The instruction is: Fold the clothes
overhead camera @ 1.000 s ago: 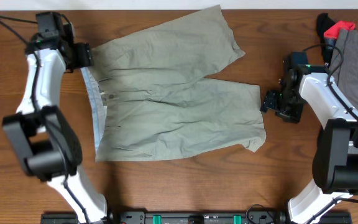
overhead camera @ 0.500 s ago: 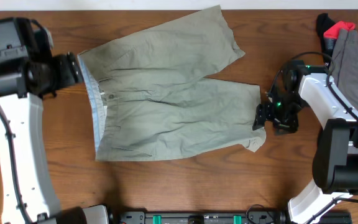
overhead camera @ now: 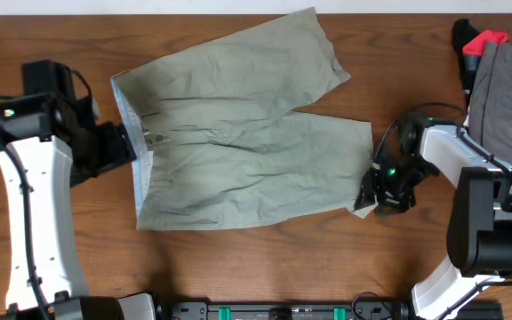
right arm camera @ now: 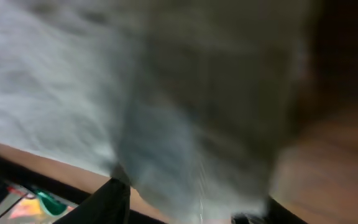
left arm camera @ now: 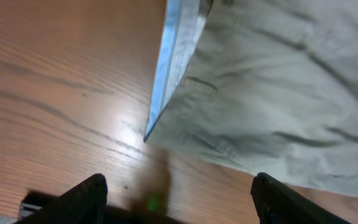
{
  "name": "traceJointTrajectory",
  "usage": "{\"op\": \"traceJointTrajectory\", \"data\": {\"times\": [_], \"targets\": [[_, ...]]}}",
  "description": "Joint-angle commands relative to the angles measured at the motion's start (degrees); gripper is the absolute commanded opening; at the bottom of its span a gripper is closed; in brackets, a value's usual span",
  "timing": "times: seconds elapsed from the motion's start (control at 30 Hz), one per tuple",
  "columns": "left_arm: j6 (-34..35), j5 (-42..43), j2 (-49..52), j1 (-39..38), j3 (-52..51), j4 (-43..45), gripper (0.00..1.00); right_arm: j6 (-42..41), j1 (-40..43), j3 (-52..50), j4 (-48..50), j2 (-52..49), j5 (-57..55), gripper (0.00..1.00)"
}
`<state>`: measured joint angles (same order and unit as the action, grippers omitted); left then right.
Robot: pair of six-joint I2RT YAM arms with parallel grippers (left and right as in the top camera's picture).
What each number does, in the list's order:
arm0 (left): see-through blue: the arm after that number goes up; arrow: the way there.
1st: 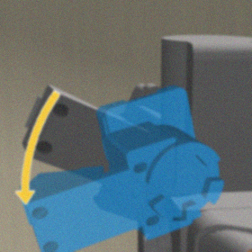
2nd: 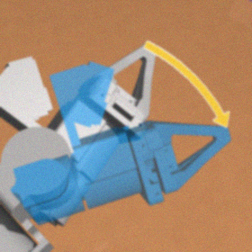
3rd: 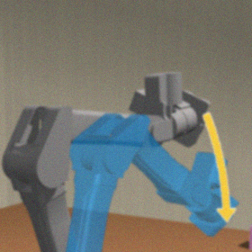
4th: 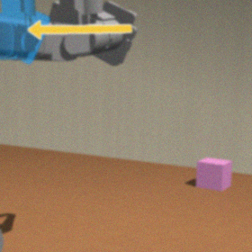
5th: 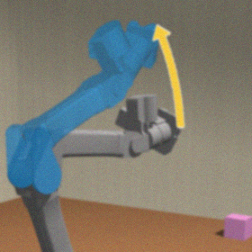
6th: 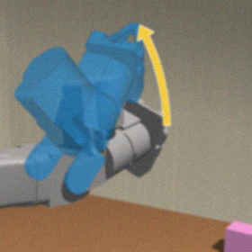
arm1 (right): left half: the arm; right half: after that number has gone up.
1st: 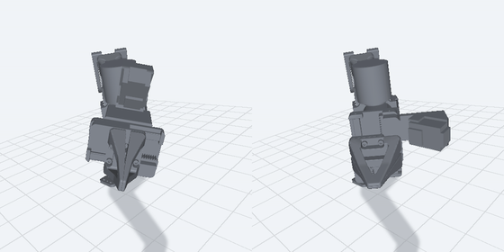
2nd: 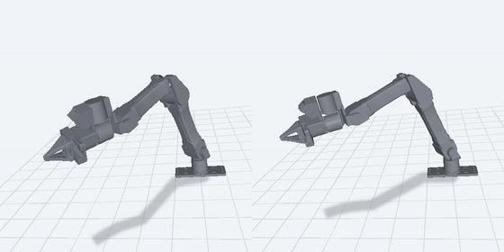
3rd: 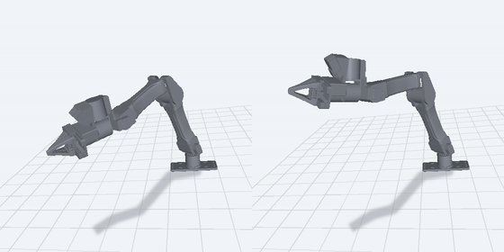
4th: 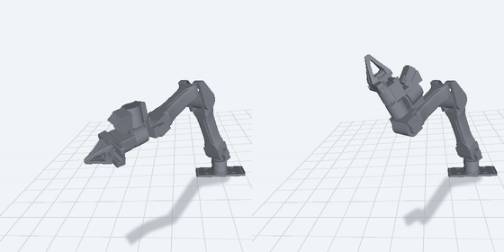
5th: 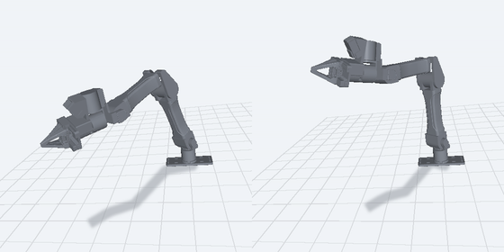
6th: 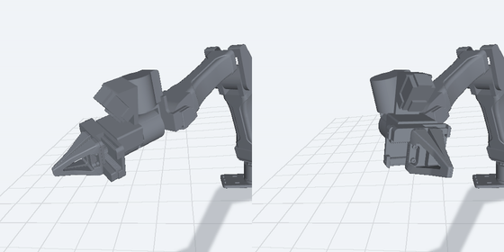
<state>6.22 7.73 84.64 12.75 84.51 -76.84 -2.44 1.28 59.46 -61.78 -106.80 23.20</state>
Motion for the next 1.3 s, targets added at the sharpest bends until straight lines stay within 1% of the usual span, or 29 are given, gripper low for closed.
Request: {"op": "traceJointTrajectory", "data": {"times": [0.0, 0.03, 0.1, 0.2, 0.27, 0.43, 0.57, 0.7, 0.8, 0.93, 1.07, 1.17, 1.2, 1.27], "targets": [[0.6, 0.7, 0.9, 0.4, -5.1, 1.9, 0.76, 2.3, 0.2, -0.7, 2.8, 0.7, 5.8, 0.45], [1.1, 0.7, 0.9, 0.3, -6.6, 2.9, 0.76, 2.2, 0.2, -0.7, 4.4, 0.7, 5.8, 0.43], [1.9, 0.9, 0.9, 0.3, -9.8, 5.0, 0.77, 1.7, 0.2, -0.7, 7.8, 0.7, 5.7, 0.33], [2.1, 0.9, 1.0, 0.4, -13.4, 6.7, 0.77, -0.2, 0.3, -0.5, 10.9, 0.7, 1.7, 0.28], [2.1, 1.6, 1.0, 0.3, -14.7, 6.9, 0.77, -0.3, 0.3, -0.1, 10.9, 0.7, -1.5, 0.26], [2.1, 2.4, 1.0, 0.3, -16.9, 8.3, 0.77, 0.0, 0.3, 1.7, 10.2, 0.9, -2.4, 0.12], [2.5, 3.3, 1.0, 0.3, -16.9, 8.2, 0.77, 2.8, 0.9, 6.4, 5.0, 2.4, -3.8, 0.02], [2.5, 4.1, 1.1, 0.3, -16.9, 7.7, 0.77, 2.6, 2.0, 12.9, -2.1, 4.8, -12.4, 0.03], [2.5, 7.4, 1.1, 0.3, -17.0, 6.8, 0.77, 0.2, 2.5, 15.6, -5.6, 6.6, -18.2, 0.04], [2.5, 12.7, 1.1, 0.3, -18.8, 7.0, 0.77, -0.8, 2.5, 15.8, -6.4, 8.2, -18.7, 0.04], [2.5, 17.0, 1.1, -1.0, -25.0, 10.1, 0.76, -1.8, 2.5, 15.8, -6.4, 8.3, -18.4, 0.05], [2.5, 21.9, 1.1, -3.4, -31.5, 14.3, 0.71, -1.8, 2.4, 15.8, -6.5, 8.3, -18.4, 0.06], [3.1, 22.4, 1.1, -4.2, -33.1, 15.3, 0.68, -1.8, 2.4, 15.8, -6.4, 8.3, -18.4, 0.06], [5.1, 22.9, 1.1, -6.2, -36.5, 17.0, 0.66, -1.8, 2.4, 15.8, -6.4, 8.3, -18.4, 0.06]]}}
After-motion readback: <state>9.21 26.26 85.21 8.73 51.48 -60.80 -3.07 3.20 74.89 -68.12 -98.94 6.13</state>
